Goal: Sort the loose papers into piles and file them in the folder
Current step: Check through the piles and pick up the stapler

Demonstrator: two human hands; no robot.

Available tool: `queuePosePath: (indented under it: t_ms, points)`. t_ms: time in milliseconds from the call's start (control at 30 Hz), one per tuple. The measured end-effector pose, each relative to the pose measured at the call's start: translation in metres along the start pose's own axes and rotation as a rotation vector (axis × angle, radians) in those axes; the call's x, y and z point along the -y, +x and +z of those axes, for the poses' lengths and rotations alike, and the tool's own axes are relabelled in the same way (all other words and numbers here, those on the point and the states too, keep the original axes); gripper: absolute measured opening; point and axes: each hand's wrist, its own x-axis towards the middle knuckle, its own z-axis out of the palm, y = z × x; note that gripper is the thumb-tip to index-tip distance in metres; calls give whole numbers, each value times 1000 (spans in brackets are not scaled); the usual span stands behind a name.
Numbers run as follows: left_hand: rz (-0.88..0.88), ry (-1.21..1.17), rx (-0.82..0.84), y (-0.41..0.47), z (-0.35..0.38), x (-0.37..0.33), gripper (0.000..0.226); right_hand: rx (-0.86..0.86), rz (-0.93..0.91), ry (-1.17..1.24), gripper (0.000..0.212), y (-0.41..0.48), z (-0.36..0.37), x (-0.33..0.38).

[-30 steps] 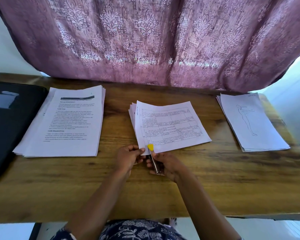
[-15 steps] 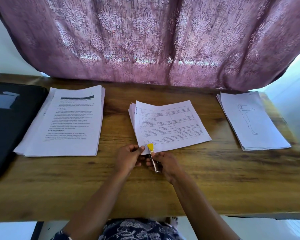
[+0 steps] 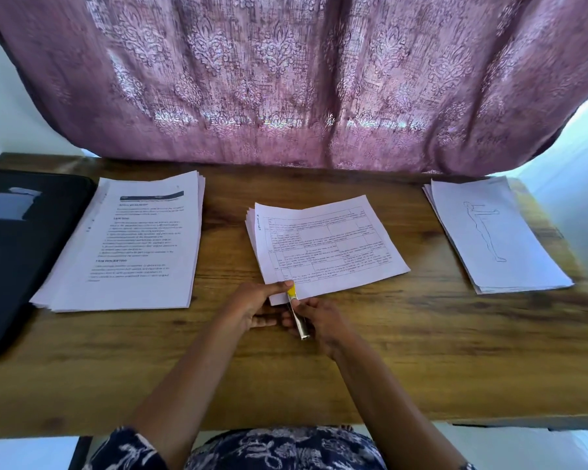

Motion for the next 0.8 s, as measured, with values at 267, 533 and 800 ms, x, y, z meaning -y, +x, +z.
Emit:
queuePosePath:
  t_ms: [267, 533, 800]
  points:
    - [13, 9, -11, 3, 0, 2, 40, 21, 17, 18, 17, -2, -2, 1]
    - [33, 15, -13, 2, 1, 3, 41, 105, 102, 34, 18, -3, -13, 6]
    - [36, -18, -14, -3, 0, 2, 44, 247, 188, -76, 15, -4, -27, 11]
